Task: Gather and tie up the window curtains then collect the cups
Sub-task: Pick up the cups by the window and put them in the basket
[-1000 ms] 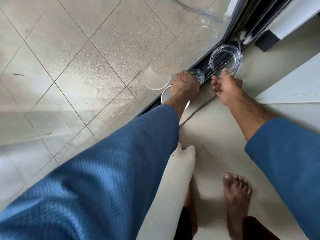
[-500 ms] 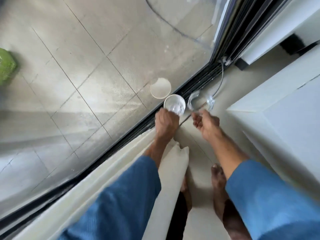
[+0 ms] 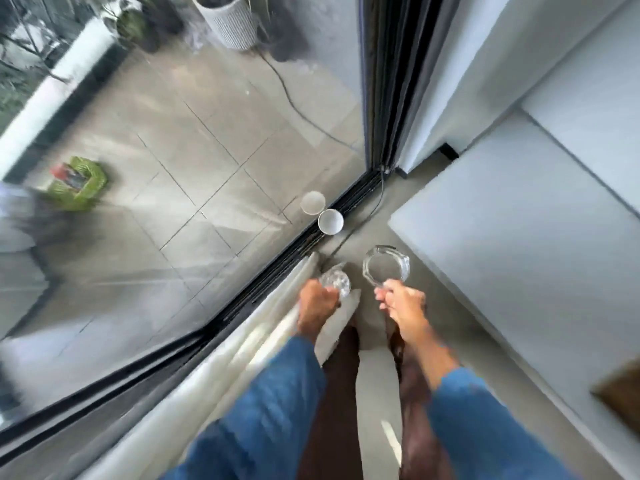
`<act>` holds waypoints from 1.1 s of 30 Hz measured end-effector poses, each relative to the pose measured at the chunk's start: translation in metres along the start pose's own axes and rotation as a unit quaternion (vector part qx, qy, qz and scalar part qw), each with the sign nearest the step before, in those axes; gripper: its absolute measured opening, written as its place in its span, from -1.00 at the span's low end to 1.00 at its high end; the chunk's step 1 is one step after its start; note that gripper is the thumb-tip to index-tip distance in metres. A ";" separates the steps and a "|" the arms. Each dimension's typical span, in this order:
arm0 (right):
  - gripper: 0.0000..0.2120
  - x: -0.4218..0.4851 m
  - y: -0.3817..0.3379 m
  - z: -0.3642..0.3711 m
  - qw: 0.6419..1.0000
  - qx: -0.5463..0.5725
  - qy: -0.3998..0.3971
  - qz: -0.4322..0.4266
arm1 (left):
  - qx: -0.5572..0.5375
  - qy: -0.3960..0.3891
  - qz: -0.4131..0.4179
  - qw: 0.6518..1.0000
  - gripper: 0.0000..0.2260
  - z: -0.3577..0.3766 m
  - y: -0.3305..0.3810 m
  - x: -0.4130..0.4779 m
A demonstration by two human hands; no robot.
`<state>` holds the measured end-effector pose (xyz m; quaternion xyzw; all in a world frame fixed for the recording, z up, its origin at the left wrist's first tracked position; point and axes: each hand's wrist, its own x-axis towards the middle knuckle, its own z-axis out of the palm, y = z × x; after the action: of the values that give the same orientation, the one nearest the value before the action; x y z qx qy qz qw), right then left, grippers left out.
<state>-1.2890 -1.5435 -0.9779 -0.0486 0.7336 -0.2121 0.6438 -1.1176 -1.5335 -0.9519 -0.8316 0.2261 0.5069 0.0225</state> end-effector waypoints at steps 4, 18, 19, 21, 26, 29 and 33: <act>-0.83 -0.078 0.008 -0.054 1.000 0.013 0.008 -0.018 | 0.016 -0.043 0.044 0.998 -0.72 -0.009 -0.012 -0.084; -0.80 -0.274 0.185 -0.143 0.983 0.126 0.128 -0.049 | 0.173 -0.095 0.231 0.953 -0.77 -0.005 -0.176 -0.231; -0.81 -0.288 0.205 -0.146 0.979 0.154 0.125 -0.047 | 0.194 -0.100 0.244 0.945 -0.75 -0.007 -0.189 -0.239; -0.78 -0.308 0.242 -0.156 0.974 0.182 0.124 -0.041 | 0.227 -0.112 0.261 0.932 -0.74 -0.007 -0.209 -0.248; -0.84 -0.350 0.311 -0.200 0.952 0.252 0.174 -0.009 | 0.315 -0.134 0.287 0.895 -0.68 0.014 -0.236 -0.266; -0.85 -0.372 0.353 -0.229 0.921 0.325 0.214 0.000 | 0.369 -0.155 0.313 0.861 -0.65 0.041 -0.245 -0.281; -0.80 -0.379 0.425 -0.262 0.889 0.382 0.253 0.015 | 0.426 -0.169 0.347 0.818 -0.59 0.088 -0.260 -0.276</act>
<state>-1.3927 -0.9629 -0.7652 0.2673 0.7344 -0.4714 0.4087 -1.1933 -1.1788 -0.8088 -0.5069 0.6857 0.4669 0.2344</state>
